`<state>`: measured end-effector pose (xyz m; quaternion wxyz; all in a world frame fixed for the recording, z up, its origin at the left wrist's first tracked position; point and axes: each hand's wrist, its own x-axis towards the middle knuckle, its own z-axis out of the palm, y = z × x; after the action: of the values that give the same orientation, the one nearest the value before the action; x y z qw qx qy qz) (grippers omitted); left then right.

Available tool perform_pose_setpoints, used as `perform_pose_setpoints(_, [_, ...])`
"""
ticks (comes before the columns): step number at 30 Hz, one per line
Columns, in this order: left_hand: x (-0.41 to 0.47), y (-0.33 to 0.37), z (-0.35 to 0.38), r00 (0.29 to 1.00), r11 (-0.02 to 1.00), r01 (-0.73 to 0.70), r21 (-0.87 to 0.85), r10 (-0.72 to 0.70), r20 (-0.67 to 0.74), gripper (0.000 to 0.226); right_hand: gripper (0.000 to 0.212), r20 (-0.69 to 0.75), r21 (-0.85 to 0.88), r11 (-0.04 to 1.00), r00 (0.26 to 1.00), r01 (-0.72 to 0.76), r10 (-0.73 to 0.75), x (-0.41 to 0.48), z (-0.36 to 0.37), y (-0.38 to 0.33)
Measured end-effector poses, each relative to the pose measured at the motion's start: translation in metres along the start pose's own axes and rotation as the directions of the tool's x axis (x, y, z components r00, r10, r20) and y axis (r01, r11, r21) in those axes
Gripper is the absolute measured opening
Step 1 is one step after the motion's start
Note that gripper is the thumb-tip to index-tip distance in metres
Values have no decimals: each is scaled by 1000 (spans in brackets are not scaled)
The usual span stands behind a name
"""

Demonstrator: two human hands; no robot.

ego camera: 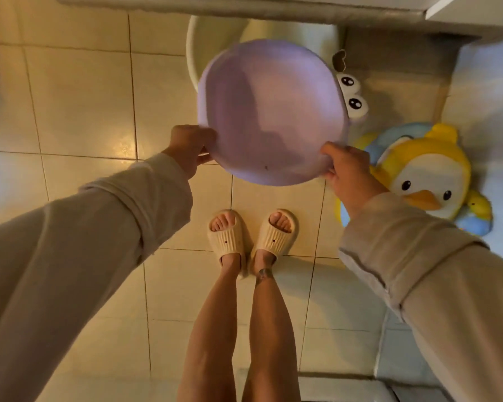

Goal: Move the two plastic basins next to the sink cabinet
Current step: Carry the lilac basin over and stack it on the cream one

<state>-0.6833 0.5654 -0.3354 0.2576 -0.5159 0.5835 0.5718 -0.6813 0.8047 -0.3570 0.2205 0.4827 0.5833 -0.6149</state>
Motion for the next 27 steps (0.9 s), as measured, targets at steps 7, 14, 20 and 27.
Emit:
perform_pose_setpoints(7, [82, 32, 15, 988, 988, -149, -35, 147, -49, 31, 22, -17, 173, 981, 996, 85, -83, 79, 63, -13])
perform_pose_setpoints(14, [154, 25, 30, 987, 989, -148, -30, 145, -65, 50, 48, 56, 319, 945, 993, 77, -100, 150, 89, 8])
perform_pose_setpoints(20, [184, 8, 32, 962, 973, -198, 120, 217, -167, 45, 52, 74, 187, 980, 994, 64, -79, 169, 93, 17])
perform_pose_setpoints(27, [188, 8, 32, 923, 933, -211, 291, 288, -255, 36, 44, -51, -486, 860, 978, 153, -202, 169, 90, 10])
